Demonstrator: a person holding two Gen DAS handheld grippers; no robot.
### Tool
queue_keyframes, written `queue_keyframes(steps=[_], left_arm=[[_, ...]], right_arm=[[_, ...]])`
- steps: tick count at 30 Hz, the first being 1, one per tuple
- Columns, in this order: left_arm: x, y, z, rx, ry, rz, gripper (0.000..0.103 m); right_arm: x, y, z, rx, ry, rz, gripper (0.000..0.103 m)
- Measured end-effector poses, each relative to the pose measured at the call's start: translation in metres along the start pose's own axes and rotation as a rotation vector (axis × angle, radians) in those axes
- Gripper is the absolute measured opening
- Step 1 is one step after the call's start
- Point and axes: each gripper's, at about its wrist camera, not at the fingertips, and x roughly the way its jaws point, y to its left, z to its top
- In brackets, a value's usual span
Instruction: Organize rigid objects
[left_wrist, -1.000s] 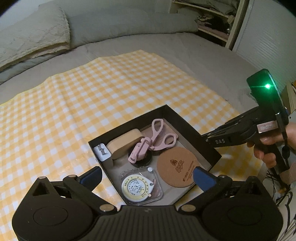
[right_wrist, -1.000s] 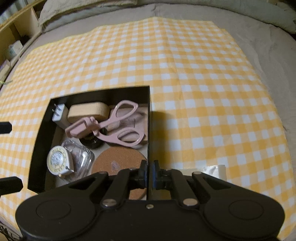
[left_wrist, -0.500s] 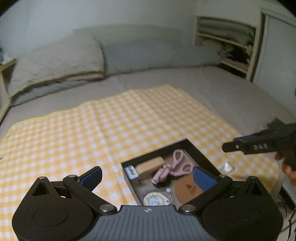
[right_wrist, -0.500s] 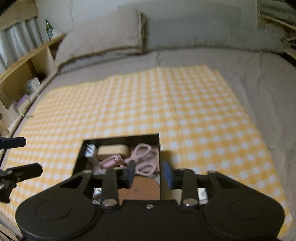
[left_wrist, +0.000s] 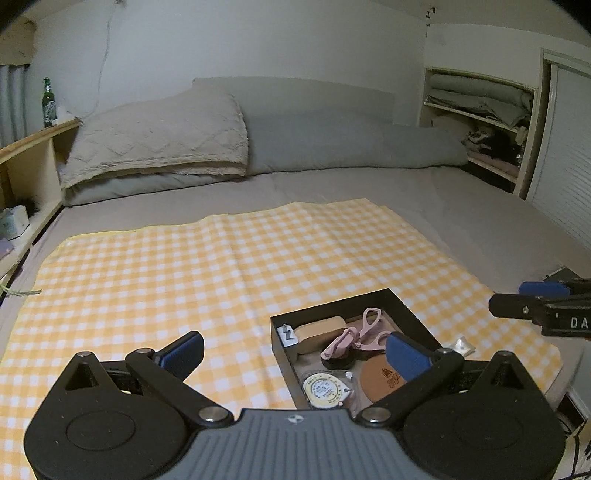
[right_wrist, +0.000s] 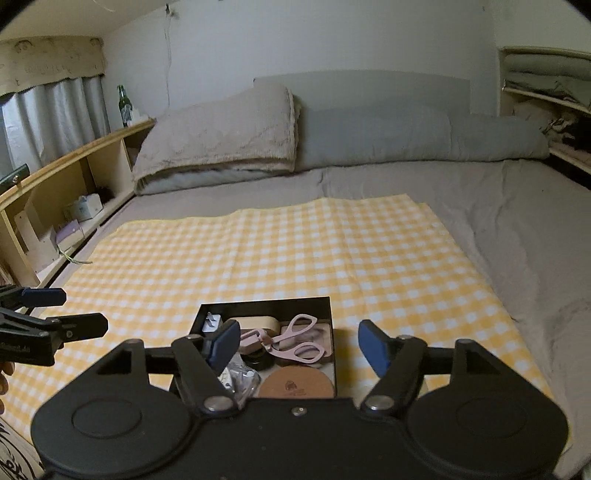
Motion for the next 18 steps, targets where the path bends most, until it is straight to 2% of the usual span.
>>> queue_keyframes(steps=[2, 4, 9, 12, 18], left_arm=[[-0.006, 0.002, -0.005, -0.009, -0.006, 0.0, 0.103], [-0.011, 0.004, -0.011, -0.024, -0.009, 0.004, 0.103], [-0.022, 0.007, -0.026, -0.032, -0.024, 0.034, 0.103], [-0.028, 0.007, -0.034, -0.017, -0.035, 0.052, 0.103], [-0.036, 0.008, -0.047, -0.013, -0.045, 0.082, 0.103]], right_arm=[[-0.006, 0.005, -0.007, -0.007, -0.017, -0.007, 0.074], [-0.009, 0.011, -0.015, -0.022, -0.03, -0.013, 0.082], [-0.014, 0.023, -0.031, -0.058, -0.048, -0.03, 0.084], [-0.017, 0.027, -0.038, -0.077, -0.056, -0.03, 0.091], [-0.023, 0.033, -0.042, -0.094, -0.089, -0.041, 0.098]])
